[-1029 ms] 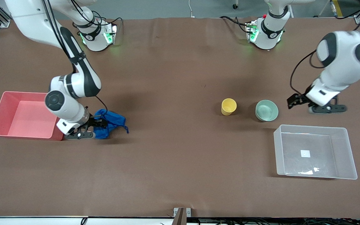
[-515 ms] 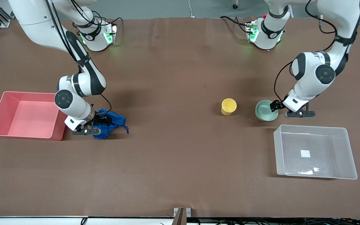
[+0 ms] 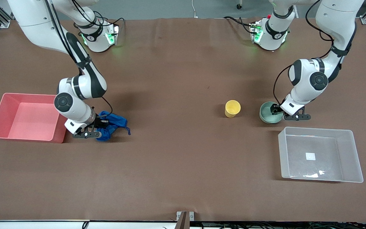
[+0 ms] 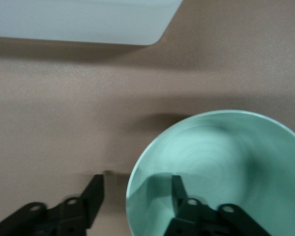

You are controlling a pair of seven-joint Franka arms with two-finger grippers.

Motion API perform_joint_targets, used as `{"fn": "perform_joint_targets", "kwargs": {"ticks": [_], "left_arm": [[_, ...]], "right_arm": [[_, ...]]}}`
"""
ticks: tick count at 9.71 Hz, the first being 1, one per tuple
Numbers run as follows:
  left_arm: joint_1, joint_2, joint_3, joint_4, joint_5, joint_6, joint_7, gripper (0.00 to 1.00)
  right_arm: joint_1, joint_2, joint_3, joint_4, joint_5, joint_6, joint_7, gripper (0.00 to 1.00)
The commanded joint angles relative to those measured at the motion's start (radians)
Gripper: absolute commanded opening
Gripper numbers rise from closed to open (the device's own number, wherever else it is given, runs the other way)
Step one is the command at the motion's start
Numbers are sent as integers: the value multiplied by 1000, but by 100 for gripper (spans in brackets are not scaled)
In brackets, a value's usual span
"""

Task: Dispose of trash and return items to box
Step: 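Grasp the blue cloth with the right gripper while the left gripper grasps the bowl, then drop the cloth into the pink bin while the left gripper carries the bowl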

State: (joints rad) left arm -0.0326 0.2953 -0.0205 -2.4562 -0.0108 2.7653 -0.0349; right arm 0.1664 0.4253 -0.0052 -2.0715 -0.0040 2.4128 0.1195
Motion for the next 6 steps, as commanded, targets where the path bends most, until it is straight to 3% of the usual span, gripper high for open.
{"fn": "perform_joint_targets", "kwargs": {"ticks": [1,3,4,6], "left_arm": [[-3,4,1,-18,9,16,10,0],[-1,-75,1,-35,9,5,1,0],[-3,-134,-1,-30,9,-57,1,0],[-3,-238,-1,20,5,-198,4,0]], "right_arm": [[-21,-46,-5,232,7,-380,23,1],[-36,-48,-73,461,4,-657,-10,1],[-38,-57,-113,506,-5,-710,-64,1],[-38,-74,-249,499,-7,-718,-308,1]]}}
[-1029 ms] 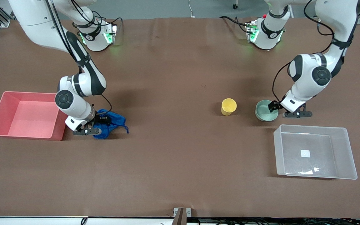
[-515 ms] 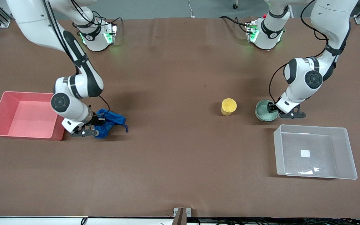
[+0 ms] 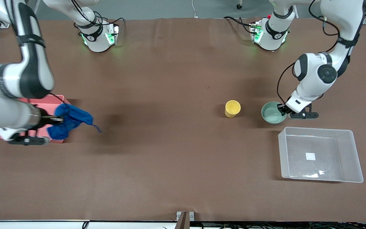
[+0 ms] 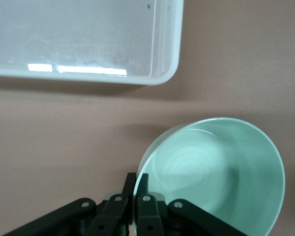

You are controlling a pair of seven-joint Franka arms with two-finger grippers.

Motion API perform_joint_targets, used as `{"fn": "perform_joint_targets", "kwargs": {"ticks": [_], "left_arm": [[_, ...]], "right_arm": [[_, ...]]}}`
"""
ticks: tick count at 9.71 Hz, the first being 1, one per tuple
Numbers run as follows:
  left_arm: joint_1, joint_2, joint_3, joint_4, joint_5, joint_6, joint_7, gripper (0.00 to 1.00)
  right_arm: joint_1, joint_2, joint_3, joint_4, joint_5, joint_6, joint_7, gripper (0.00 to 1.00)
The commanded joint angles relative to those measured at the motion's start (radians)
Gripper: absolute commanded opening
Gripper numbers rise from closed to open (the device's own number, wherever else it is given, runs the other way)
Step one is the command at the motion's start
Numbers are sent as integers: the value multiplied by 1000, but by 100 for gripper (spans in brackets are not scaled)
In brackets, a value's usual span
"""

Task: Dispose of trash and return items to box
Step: 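Drop the cloth into the pink bin while the left gripper carries the bowl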

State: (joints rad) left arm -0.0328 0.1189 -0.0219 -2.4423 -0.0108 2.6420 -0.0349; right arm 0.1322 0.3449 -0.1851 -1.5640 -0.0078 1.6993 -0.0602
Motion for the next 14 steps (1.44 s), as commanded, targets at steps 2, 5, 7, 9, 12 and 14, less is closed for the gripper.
{"fn": "perform_joint_targets", "kwargs": {"ticks": [2,5,7,9,12,14], "left_arm": [[2,-58,7,182,-21,-263,7,0],[10,124,42,482,-38,-364,13,0],[10,266,98,662,-38,-366,41,0],[10,387,172,797,-143,-381,140,0],[10,559,247,935,-196,-405,298,0],[11,633,247,977,-207,-401,303,0]], "right_arm": [[-28,13,-154,-40,-3,31,-295,2],[-118,17,-194,-184,-3,259,-508,3],[-176,60,-194,-252,6,429,-605,3],[-187,86,-194,-345,12,573,-636,4],[-165,91,-192,-392,14,674,-633,99],[-120,21,-191,-351,78,623,-525,100]]}}
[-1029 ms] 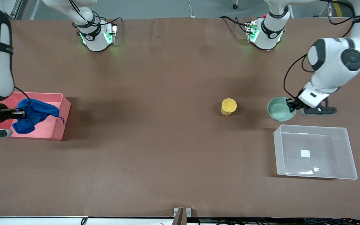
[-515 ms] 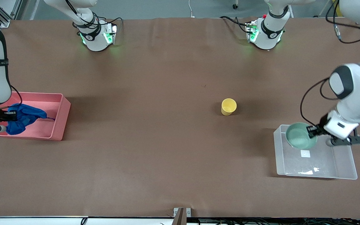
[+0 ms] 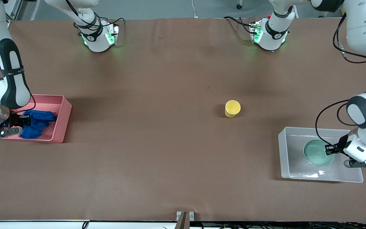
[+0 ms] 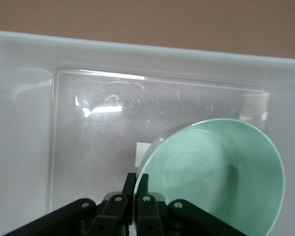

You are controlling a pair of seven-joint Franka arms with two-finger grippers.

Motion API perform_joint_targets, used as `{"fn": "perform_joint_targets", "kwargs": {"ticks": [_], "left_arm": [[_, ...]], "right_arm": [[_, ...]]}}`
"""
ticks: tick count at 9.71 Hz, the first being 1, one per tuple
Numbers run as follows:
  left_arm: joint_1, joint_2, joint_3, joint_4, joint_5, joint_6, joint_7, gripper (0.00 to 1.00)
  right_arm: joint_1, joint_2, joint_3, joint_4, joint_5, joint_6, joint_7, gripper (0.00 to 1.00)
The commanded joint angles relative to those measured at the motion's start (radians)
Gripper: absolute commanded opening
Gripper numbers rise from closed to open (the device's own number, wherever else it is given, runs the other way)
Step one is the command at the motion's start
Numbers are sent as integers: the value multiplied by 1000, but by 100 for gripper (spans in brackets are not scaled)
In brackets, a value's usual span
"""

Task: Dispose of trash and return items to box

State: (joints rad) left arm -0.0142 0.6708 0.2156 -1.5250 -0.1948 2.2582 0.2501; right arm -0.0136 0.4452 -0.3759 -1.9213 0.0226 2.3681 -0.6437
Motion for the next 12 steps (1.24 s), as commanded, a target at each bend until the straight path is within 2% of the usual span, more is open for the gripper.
{"fn": "perform_joint_targets", "kwargs": {"ticks": [1,2,4,6,7,8,9,10,12], "left_arm": [[-13,98,10,57,-34,-13,15,1],[-18,101,8,51,-61,0,17,1],[-23,111,8,22,-58,26,18,2],[-26,133,4,20,-60,37,18,8],[-24,131,4,5,-54,37,21,18],[-26,125,5,-1,-51,34,21,50],[-26,116,7,2,-49,31,23,89],[-33,77,8,3,-43,29,32,99],[-41,-24,-1,-4,-29,0,20,100]], "right_arm": [[32,-130,18,31,53,-125,166,100],[30,-164,43,94,53,-232,259,100],[-6,-198,135,288,48,-526,448,100],[-69,-241,249,431,2,-724,582,100],[-119,-293,321,438,0,-754,625,100],[-144,-366,368,426,-1,-782,669,100],[-147,-412,386,424,0,-818,730,100],[-164,-431,417,424,0,-839,737,100],[-160,-437,423,427,0,-852,733,100]]}}
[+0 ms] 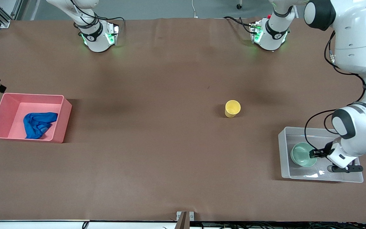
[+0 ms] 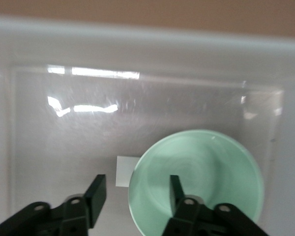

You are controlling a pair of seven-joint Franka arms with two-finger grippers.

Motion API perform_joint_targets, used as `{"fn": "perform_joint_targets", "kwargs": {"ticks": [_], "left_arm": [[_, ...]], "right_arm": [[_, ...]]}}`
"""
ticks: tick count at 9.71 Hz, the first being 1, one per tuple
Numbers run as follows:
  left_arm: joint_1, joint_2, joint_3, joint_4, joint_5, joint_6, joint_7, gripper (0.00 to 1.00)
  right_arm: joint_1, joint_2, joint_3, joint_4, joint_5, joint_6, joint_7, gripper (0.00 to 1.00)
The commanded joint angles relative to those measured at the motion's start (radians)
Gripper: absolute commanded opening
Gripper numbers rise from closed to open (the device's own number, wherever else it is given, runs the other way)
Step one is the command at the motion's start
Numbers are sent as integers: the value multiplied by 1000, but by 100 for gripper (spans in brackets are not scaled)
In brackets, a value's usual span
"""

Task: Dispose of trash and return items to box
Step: 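Move the left gripper over to the yellow cup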

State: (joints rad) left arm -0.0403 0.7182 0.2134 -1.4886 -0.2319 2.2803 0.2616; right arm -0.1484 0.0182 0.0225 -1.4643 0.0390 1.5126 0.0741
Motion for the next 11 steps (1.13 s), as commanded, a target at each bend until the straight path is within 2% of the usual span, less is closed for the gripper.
{"fn": "perform_joint_targets", "kwargs": {"ticks": [1,2,3,4,5,7,9,10,11], "left_arm": [[-18,-142,-6,-54,10,-75,5,100],[-23,-225,-17,-96,23,-121,-1,100],[-21,-323,-50,-172,87,-133,-7,100],[-17,-442,-92,-276,142,-134,-62,100],[-16,-562,-138,-380,172,-134,-140,100],[-13,-769,-233,-581,186,-134,-278,100],[-10,-839,-358,-679,186,-134,-388,100],[-13,-830,-427,-711,186,-118,-431,100],[-15,-818,-466,-741,186,-88,-444,100]], "right_arm": [[-25,-9,19,-36,-16,9,10,100],[1,-7,13,-41,-18,27,10,100],[27,-7,-34,-53,-18,43,9,100],[89,-9,-102,-56,-18,50,4,100],[101,-7,-121,-53,-19,51,-20,100],[84,-7,-69,-42,-68,40,-54,100],[85,-7,-67,-21,-73,40,-54,100],[85,-7,-67,-18,-73,40,-57,100],[89,-6,-67,-10,-71,38,-56,100]]}}
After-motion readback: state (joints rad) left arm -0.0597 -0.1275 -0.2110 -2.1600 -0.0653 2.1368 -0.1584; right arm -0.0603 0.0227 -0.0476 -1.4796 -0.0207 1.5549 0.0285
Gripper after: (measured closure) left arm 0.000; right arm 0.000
